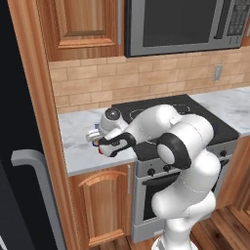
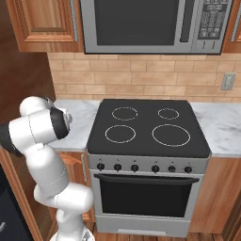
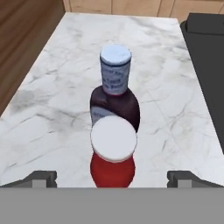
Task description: Place the ketchup and condiment bottle from the counter to the top shelf of the fridge. If the existing items in the fridge are on the top shelf, move them to other shelves.
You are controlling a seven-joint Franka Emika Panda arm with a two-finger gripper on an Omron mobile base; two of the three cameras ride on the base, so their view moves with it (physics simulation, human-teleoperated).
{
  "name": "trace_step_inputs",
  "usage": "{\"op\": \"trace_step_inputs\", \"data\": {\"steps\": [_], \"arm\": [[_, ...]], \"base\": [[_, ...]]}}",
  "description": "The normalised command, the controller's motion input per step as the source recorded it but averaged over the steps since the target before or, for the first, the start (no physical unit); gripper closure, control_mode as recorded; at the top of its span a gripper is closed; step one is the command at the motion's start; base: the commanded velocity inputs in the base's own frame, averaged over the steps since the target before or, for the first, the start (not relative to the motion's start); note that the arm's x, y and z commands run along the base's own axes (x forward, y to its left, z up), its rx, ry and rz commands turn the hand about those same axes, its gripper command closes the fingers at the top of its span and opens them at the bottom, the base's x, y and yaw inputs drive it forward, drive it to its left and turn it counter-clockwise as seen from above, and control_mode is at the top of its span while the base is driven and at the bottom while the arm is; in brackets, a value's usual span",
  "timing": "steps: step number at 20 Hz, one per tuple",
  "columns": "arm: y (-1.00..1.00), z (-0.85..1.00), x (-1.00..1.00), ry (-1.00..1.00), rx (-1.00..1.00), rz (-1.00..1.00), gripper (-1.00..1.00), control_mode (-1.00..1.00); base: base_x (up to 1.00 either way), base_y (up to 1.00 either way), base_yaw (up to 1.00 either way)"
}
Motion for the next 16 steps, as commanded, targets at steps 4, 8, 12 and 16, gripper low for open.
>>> {"op": "trace_step_inputs", "data": {"steps": [4, 8, 12, 16], "arm": [[0.05, -0.06, 0.24, -0.01, 0.0, 0.0, -1.0, -1.0], [0.03, -0.06, 0.25, -0.01, 0.0, 0.0, -1.0, -1.0], [0.09, -0.06, 0.19, 0.0, 0.0, 0.0, 1.0, -1.0], [0.01, -0.01, 0.05, 0.0, 0.0, 0.0, 1.0, -1.0]], "base": [[0.0, 0.0, 0.0], [0.0, 0.0, 0.0], [0.0, 0.0, 0.0], [0.0, 0.0, 0.0]]}}
